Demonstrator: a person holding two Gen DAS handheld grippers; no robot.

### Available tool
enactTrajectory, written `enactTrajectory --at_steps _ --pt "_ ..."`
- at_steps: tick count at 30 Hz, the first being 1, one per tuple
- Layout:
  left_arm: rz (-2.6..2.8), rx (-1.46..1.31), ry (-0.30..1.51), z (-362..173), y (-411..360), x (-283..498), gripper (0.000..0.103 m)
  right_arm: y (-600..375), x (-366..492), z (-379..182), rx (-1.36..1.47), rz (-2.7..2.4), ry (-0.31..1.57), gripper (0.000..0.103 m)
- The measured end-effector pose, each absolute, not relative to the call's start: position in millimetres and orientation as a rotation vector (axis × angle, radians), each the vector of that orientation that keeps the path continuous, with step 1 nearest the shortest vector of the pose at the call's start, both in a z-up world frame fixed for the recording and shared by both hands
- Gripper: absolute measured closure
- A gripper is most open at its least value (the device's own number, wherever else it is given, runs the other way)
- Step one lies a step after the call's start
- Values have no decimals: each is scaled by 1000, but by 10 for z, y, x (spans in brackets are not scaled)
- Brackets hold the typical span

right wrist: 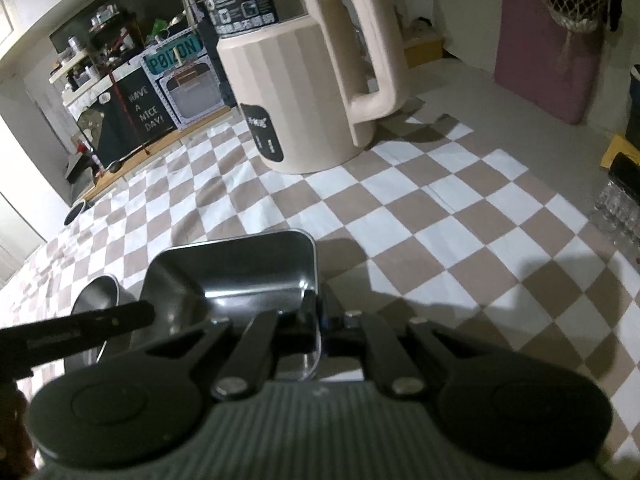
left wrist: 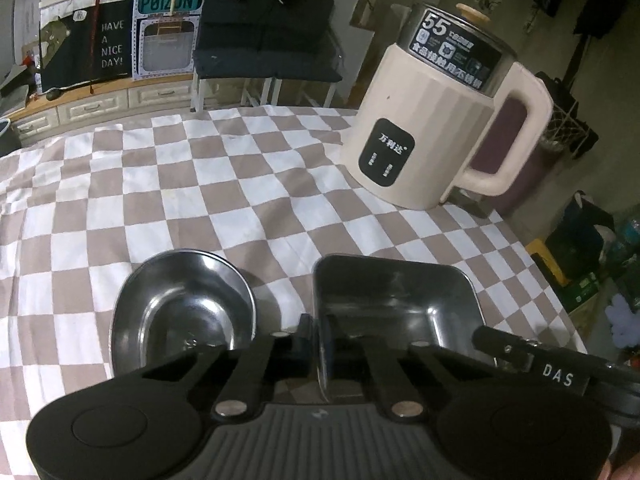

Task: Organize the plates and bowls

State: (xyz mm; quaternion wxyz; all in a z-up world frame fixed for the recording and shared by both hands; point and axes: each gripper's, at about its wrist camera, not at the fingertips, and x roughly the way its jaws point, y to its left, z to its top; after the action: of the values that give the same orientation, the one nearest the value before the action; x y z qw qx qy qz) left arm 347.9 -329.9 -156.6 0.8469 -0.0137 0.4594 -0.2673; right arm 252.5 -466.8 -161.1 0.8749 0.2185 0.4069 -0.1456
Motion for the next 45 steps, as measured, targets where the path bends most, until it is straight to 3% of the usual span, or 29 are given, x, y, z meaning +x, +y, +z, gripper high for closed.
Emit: enactTrajectory --at_steps 14,37,45 --pt "-521 -129 891 -1172 -2831 3203 99 -4482 2403 -1331 501 -213 824 100" --pt "-508 -139 684 22 -1693 2070 99 -3740 1527 -107 483 31 651 100" --pt "-518 -82 675 10 -1478 1639 98 -3580 1244 -92 460 85 675 99"
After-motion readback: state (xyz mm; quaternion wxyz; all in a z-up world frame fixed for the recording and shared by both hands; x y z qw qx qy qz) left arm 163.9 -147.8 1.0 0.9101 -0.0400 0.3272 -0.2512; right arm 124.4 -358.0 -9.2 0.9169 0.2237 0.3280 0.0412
